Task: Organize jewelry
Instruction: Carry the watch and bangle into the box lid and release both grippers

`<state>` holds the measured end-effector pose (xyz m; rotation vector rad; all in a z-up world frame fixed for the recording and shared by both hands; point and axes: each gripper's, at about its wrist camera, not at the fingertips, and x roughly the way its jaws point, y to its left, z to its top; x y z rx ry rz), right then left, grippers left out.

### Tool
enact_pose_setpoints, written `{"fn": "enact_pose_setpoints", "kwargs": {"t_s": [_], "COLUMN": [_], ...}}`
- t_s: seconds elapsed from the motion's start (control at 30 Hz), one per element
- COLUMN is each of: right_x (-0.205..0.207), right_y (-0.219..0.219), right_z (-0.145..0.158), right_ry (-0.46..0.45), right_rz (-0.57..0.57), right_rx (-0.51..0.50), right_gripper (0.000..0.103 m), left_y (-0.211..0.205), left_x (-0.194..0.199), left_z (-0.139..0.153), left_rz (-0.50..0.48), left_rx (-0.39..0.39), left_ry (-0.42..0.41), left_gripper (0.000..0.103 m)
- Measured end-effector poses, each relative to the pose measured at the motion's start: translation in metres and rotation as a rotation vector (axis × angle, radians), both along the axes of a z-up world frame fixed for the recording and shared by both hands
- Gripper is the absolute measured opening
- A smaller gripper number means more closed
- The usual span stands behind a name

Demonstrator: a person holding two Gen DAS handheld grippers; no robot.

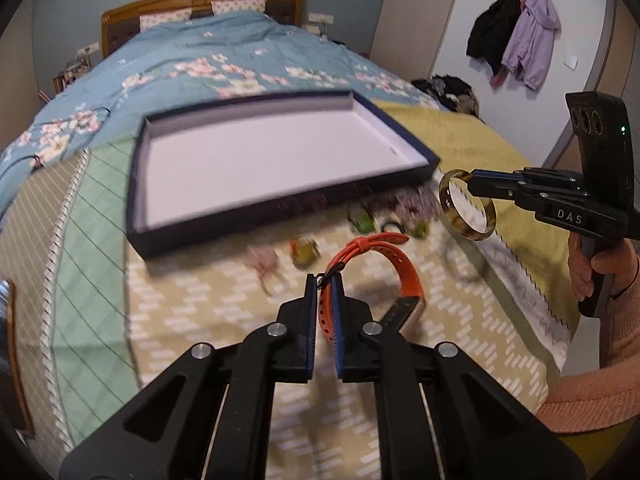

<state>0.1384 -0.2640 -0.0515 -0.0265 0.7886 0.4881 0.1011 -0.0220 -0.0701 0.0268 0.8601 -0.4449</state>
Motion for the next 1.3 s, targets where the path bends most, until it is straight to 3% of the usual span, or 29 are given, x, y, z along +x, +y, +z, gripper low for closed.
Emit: {"fn": "enact_pose_setpoints", "kwargs": {"t_s": [0.27,0.5,0.77,0.97,1.3], "right_x": [0.046,0.105,0.167,0.199,0.223], "right_y": [0.016,0.034,0.056,0.065,0.074], "right_z": [0.021,0.026,0.01,-0.012,-0.025], "right_ry": [-0.054,-0.048,-0.001,0.063,0.136], "right_rz": [-0.01,-0.046,-0.085,-0.122,-0.162], "right_rx": [0.008,0.005,-0.03,-0.066,-0.108], "right_gripper": [0.006,0.006,0.006,0.006,0.007], "left_y": [0.022,0.025,0.021,0.019,0.008], "left_x": [0.033,0.092,0.166,0.216,0.253], "left_z": [0.044,0.065,0.048,0.019,0.005], "left_rz": [0.05,0.081,0.083,0.095,0.073], "left_rx": [0.002,0.047,0.075,0.129,0.174], "left_ry": [-0.107,-0.138,-0.093,-0.025,0.018], "left_gripper": [0.007,0.007,0.007,0.008,0.007]}}
